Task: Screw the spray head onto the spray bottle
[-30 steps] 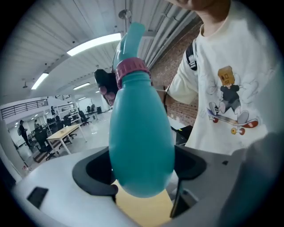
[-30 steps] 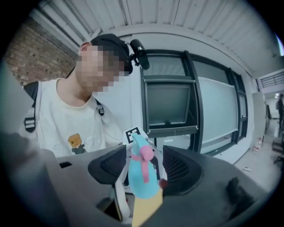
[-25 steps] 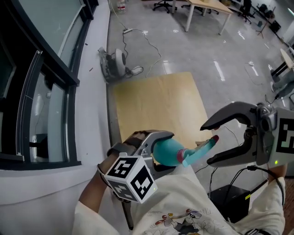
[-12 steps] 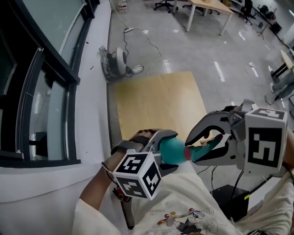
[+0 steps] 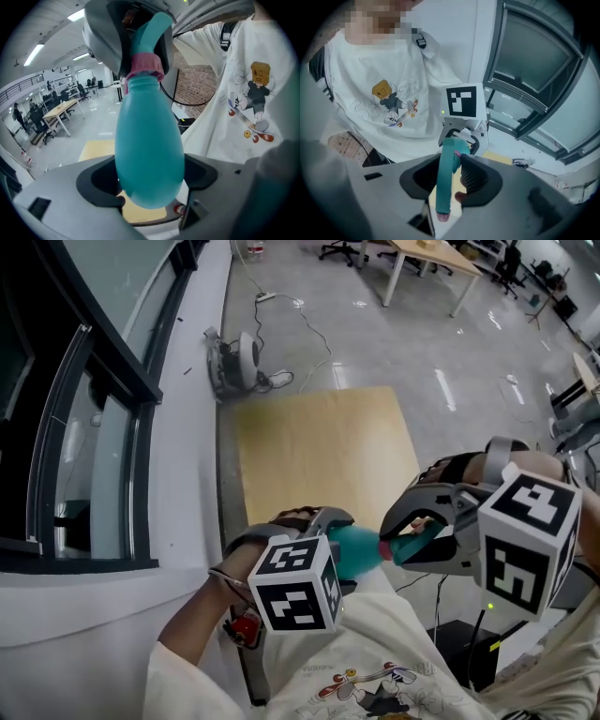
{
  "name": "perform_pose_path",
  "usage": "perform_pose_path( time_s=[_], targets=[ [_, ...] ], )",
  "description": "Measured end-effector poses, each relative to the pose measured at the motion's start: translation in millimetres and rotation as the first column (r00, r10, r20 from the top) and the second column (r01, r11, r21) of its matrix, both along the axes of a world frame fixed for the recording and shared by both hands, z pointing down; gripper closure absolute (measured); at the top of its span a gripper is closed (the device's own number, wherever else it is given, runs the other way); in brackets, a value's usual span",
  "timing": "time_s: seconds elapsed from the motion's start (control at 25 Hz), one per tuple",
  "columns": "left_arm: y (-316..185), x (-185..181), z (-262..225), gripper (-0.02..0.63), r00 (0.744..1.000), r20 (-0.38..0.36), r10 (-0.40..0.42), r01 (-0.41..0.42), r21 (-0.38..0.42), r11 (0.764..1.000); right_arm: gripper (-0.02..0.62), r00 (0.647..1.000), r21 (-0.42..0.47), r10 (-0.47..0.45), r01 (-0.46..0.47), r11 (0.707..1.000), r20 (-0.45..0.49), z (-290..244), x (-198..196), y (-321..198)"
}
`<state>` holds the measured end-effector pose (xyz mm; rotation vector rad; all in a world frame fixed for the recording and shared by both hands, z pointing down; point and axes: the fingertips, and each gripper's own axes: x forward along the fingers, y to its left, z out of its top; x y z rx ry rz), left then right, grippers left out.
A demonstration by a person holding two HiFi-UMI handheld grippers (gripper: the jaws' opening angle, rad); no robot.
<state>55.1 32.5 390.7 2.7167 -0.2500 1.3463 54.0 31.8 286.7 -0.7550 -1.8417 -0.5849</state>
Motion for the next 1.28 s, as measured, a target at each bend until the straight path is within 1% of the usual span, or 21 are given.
perform_pose_path(
  time_s=[0.08, 0.16, 0.32, 0.44, 0.52, 0.6, 0.76, 0.84, 0.92, 1.0, 1.12, 1.28],
  targets=[
    [1, -2, 5, 0.198, 1.0, 0.027, 0.001, 0.0, -0.034, 0.999, 0.466, 1.0, 0.041, -0.02, 0.021, 0.999, -0.023, 3, -1, 0],
    [-1, -1, 5, 0.198, 0.999, 0.048, 0.001, 0.001, -0.039, 0.999, 0.466, 0.998, 0.092, -0.042, 0.047, 0.995, -0.056, 6, 1, -3],
    [-5, 2, 6, 0.198, 0.996, 0.094, -0.009, 0.01, -0.016, 1.0, 0.466, 0.987, 0.181, -0.101, 0.123, 0.976, -0.125, 14, 7, -5],
    [-8, 3, 7, 0.198, 0.995, 0.089, -0.032, 0.033, -0.001, 0.999, 0.466, 0.979, 0.237, -0.129, 0.164, 0.958, -0.156, 21, 9, -9],
    [-12, 2, 7, 0.198, 0.995, 0.083, -0.061, 0.059, 0.028, 0.998, 0.468, 0.976, 0.263, -0.133, 0.175, 0.949, -0.171, 25, 11, -12],
    [-13, 2, 6, 0.198, 0.994, 0.065, -0.09, 0.086, 0.051, 0.995, 0.466, 0.977, 0.247, -0.115, 0.158, 0.956, -0.178, 27, 13, -14],
    [-10, 0, 2, 0.198, 0.992, 0.008, -0.124, 0.123, 0.075, 0.99, 0.466, 0.986, 0.148, -0.054, 0.077, 0.986, -0.155, 28, 14, -12],
    [-9, -1, 3, 0.198, 0.991, -0.021, -0.133, 0.135, 0.084, 0.987, 0.468, 0.991, 0.111, -0.036, 0.05, 0.993, -0.128, 26, 13, -11],
    [-9, 1, 1, 0.198, 0.989, -0.059, -0.132, 0.137, 0.088, 0.987, 0.466, 0.994, 0.099, -0.036, 0.046, 0.994, -0.107, 23, 11, -10],
    [-9, 2, -2, 0.198, 0.99, -0.092, -0.106, 0.115, 0.102, 0.988, 0.466, 0.995, 0.083, -0.044, 0.052, 0.995, -0.092, 19, 9, -8],
    [-6, 4, -8, 0.198, 0.989, -0.144, -0.035, 0.053, 0.126, 0.991, 0.466, 0.996, 0.046, -0.058, 0.062, 0.997, -0.071, 11, 8, -1],
    [-2, 8, -18, 0.198, 0.974, -0.22, 0.061, -0.029, 0.149, 0.988, 0.466, 0.996, 0.007, -0.079, 0.079, 0.997, -0.042, -1, 4, 6]
  ],
)
